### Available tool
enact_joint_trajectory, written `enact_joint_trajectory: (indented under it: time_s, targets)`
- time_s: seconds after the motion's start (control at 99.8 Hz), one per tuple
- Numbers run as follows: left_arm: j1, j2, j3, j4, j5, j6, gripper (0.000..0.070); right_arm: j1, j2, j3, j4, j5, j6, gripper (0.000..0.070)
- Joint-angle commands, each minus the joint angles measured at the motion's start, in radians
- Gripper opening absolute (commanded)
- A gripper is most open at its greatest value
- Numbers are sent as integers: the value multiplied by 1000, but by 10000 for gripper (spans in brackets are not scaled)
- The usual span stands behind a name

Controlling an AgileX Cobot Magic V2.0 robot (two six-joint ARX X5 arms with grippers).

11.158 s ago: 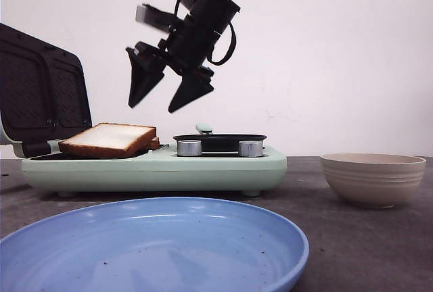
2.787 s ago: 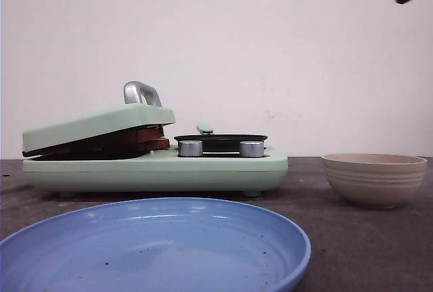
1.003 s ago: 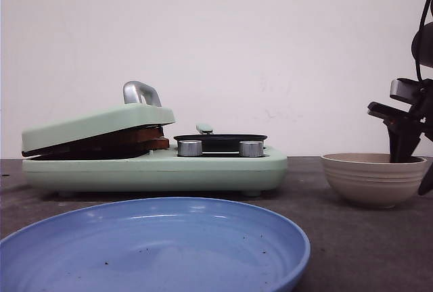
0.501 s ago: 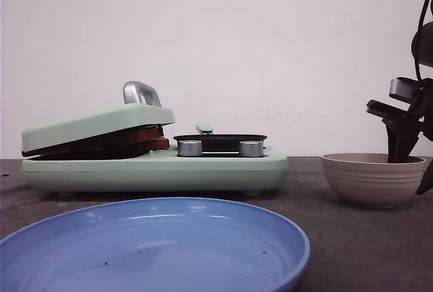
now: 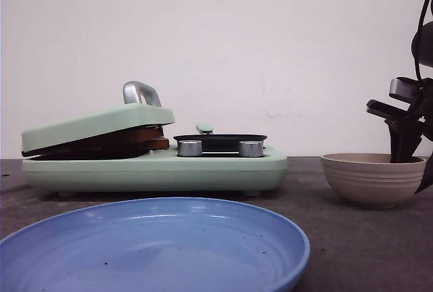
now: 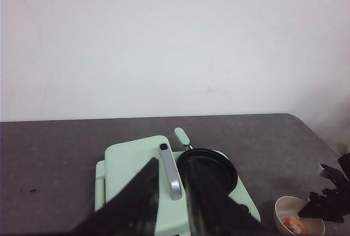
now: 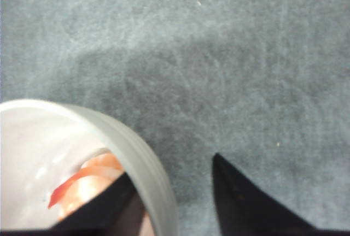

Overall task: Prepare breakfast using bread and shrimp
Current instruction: 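Move the right gripper down and grasp the rim of the cream bowl, then lift the bowl with the right gripper over the frying pan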

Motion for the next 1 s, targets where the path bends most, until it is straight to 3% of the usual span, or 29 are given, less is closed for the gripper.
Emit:
enact_joint_trajectory:
  time_s: [0.0,0.1,0.201,0.561,0.682,0.992]
  targets:
    - [-5,7,17,14,-4,8,15,-2,22,11,9,-16,2,164]
    - [-5,7,17,13,-4,8,15,-2,30,10,10,-18,2,149]
    - [-5,7,17,11,-4,8,15,-2,41,10,8,-27,-3,0]
    - [-5,7,17,9,-4,9,15,-3,33,10,41,-42,3,0]
    - [-5,6,17,2,-4,9,15,-2,2,11,82,-74,27,0]
    - [-5,5,17,4,-4,9,15,8,-168,49,223,-69,67,0]
